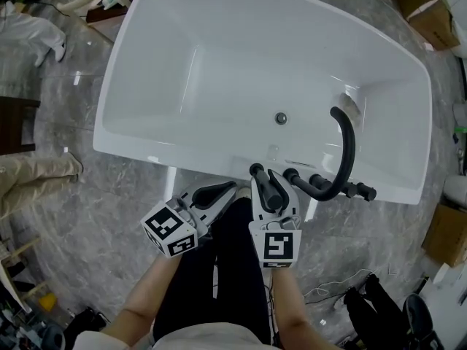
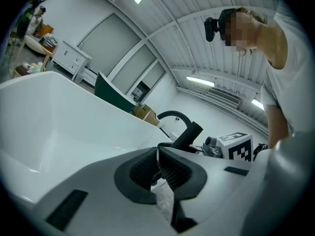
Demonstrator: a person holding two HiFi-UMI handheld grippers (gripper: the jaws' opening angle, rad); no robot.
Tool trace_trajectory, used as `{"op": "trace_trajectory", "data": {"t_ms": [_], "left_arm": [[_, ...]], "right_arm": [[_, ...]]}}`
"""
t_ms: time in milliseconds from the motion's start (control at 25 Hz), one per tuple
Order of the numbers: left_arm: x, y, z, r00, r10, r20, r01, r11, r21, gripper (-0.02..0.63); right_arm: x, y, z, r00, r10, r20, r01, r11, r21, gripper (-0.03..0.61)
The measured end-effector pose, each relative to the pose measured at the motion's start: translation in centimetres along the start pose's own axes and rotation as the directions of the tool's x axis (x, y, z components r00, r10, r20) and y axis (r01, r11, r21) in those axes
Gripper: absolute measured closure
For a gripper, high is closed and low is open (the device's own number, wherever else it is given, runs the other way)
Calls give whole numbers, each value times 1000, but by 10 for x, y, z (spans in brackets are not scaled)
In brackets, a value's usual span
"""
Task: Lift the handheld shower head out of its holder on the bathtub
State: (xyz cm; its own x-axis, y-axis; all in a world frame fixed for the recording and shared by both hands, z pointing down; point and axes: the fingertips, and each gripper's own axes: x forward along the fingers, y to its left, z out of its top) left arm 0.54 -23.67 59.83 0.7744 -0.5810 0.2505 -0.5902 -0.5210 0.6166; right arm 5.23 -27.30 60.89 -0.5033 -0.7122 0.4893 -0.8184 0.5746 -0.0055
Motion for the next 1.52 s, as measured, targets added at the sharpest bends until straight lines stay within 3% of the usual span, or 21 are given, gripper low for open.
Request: {"op": "trace_trajectory", "data": {"t_ms": [800,1000,1520], "left_arm": [[-26,-68,69,997,-66,39,62,993,103,594],[-34,-80,83,996,-73,47,67,991,115,594],[-49,-107,145,987,-111,119,87,978,190,594]], "right_arm": [[-68,12,106,996,4,90,-4,1000,-1,449],[-83,11,129,996,37,84,-40,999,29,449],[-115,3,199,987,46,152,-47,999,7,449]]}}
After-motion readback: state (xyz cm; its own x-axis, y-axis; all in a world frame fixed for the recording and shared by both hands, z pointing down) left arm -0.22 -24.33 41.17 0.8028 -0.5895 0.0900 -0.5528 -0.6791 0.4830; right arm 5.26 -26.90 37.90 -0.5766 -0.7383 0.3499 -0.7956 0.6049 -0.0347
